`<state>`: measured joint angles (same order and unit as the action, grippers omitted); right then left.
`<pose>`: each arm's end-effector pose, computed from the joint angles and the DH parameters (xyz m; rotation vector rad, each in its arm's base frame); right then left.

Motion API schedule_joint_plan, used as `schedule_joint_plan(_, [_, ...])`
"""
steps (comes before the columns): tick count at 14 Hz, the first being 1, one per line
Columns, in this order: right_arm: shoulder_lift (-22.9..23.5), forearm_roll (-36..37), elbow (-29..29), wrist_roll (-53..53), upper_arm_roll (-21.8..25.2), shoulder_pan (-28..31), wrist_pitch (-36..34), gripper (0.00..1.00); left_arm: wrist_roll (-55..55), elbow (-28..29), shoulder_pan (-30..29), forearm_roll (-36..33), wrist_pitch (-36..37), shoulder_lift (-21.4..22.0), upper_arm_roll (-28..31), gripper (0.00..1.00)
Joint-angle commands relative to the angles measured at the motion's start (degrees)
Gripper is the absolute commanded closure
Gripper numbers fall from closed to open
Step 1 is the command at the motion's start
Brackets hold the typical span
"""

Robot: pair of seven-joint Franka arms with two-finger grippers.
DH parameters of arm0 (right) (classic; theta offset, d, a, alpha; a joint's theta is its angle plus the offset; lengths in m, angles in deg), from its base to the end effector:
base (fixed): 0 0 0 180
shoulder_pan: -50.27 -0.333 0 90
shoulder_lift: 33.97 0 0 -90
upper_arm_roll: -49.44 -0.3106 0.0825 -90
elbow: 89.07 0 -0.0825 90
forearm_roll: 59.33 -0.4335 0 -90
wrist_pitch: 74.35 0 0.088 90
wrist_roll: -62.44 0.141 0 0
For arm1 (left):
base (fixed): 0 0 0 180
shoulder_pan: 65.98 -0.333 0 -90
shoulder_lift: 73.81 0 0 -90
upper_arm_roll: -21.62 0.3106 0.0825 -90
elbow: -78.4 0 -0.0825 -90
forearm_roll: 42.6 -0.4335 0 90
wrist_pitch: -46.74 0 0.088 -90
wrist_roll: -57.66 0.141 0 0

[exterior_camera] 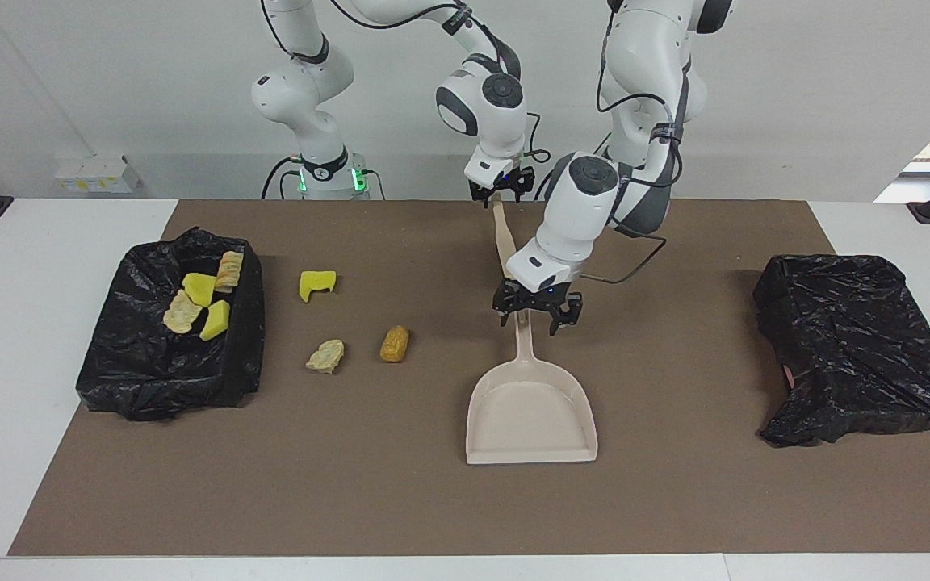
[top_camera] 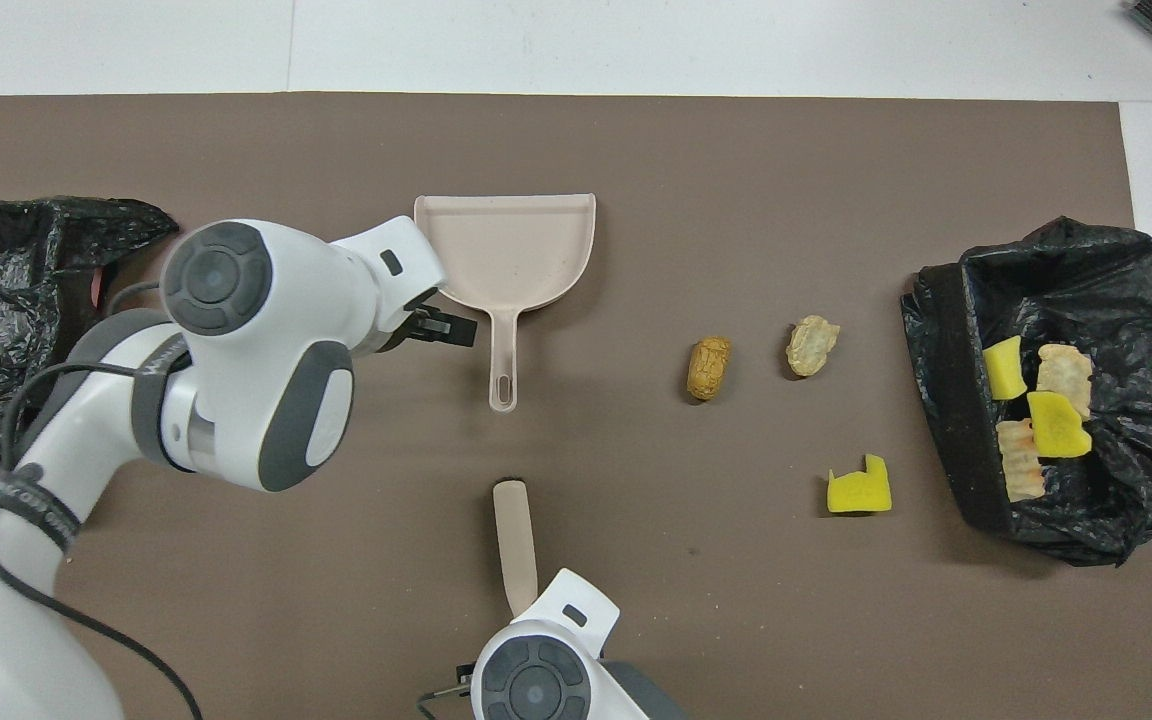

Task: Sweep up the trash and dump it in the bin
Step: 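Reach the left gripper to the dustpan handle and grasp it, then lift the dustpan with the left gripper while the right gripper grasps the brush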

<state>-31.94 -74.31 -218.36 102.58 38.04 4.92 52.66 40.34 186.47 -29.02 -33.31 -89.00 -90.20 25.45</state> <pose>0.2895 0.4703 0.2710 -3.0364 -0.1889 0.3151 0.5698 -0.3804 0.3101 2.9438 -0.2590 0.1986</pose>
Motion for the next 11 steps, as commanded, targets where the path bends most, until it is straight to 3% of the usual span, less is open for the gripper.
schedule_joint_plan(1, [-1.0, -1.5, -1.9, -0.1, 0.2, 0.0, 1.1, 0.39, -1.5, -0.2, 1.4, 0.7, 0.5, -0.4, 1.2, 0.00])
schedule_joint_plan(4, [-0.9, -1.5, -1.8, -0.8, 0.2, -0.1, 1.1, 0.93, -1.8, -0.1, 1.1, 0.5, 2.8, -0.8, 1.4, 0.21])
schedule_joint_plan(5, [-0.9, -1.5, -1.8, -0.7, 0.2, -0.1, 0.9, 1.00, -1.9, -0.2, 0.6, 0.3, 3.5, -0.9, 1.4, 0.29])
schedule_joint_plan(6, [-0.7, -1.5, -1.5, -0.1, 0.2, 0.0, 0.7, 1.00, -2.0, -0.2, 0.3, 0.3, 4.0, -1.0, 1.4, 0.44])
schedule_joint_plan(8, [-1.8, -0.4, -1.3, 0.2, 0.6, 0.1, -0.1, 1.00, -3.4, -0.1, 0.2, 0.2, 4.0, -1.0, 1.4, 0.87])
schedule_joint_plan(9, [-4.1, -0.3, -1.3, 0.2, 0.8, 1.0, -2.3, 1.00, -3.4, -0.5, 0.2, 0.2, 4.3, -1.1, 1.5, 1.00])
schedule_joint_plan(11, [-9.4, -0.2, -1.4, -2.0, 0.8, 6.8, -8.9, 1.00, -2.9, -1.5, -0.6, -1.7, 5.4, -1.2, 2.0, 1.00])
